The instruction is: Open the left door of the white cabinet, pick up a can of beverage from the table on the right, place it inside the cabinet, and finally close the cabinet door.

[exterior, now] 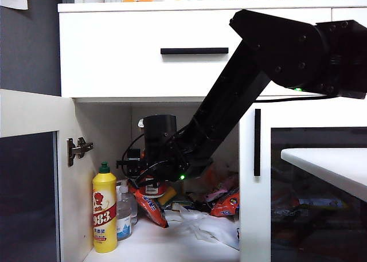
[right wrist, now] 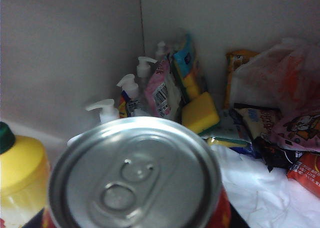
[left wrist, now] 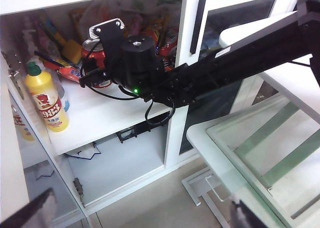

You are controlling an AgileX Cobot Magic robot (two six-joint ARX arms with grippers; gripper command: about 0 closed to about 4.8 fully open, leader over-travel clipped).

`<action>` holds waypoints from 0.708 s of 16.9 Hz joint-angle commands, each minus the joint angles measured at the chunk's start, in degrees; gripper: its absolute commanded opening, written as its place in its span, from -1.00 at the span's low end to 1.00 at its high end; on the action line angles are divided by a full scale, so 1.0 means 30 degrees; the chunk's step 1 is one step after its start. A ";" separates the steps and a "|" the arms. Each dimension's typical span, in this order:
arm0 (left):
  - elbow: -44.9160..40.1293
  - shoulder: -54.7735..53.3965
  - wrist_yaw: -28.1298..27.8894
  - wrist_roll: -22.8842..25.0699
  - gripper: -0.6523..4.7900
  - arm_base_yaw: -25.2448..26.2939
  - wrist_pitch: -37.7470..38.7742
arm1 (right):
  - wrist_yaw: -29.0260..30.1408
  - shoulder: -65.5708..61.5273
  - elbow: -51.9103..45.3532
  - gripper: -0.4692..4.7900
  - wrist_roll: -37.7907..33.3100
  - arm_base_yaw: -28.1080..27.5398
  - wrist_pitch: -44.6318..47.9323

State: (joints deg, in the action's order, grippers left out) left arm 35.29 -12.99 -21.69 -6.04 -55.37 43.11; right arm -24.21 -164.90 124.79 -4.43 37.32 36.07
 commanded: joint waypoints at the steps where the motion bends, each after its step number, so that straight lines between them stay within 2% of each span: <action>1: 0.0051 -0.0015 -0.0044 -0.0066 1.00 0.0000 -0.0124 | 0.0452 0.0270 0.0306 -0.34 0.1180 0.0124 0.1188; 3: 0.0044 -0.0007 -0.0051 -0.0073 1.00 0.0000 -0.0124 | 0.0903 0.0270 0.0306 -0.34 0.1843 0.0138 0.1188; 12: 0.0044 -0.0007 -0.0044 -0.0131 1.00 0.0000 -0.0124 | 0.0619 0.0270 0.0306 -0.34 0.0984 0.0095 0.1056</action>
State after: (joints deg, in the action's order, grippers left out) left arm 35.29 -12.99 -21.67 -6.22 -55.37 43.13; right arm -22.06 -164.90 124.95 -1.19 37.47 36.03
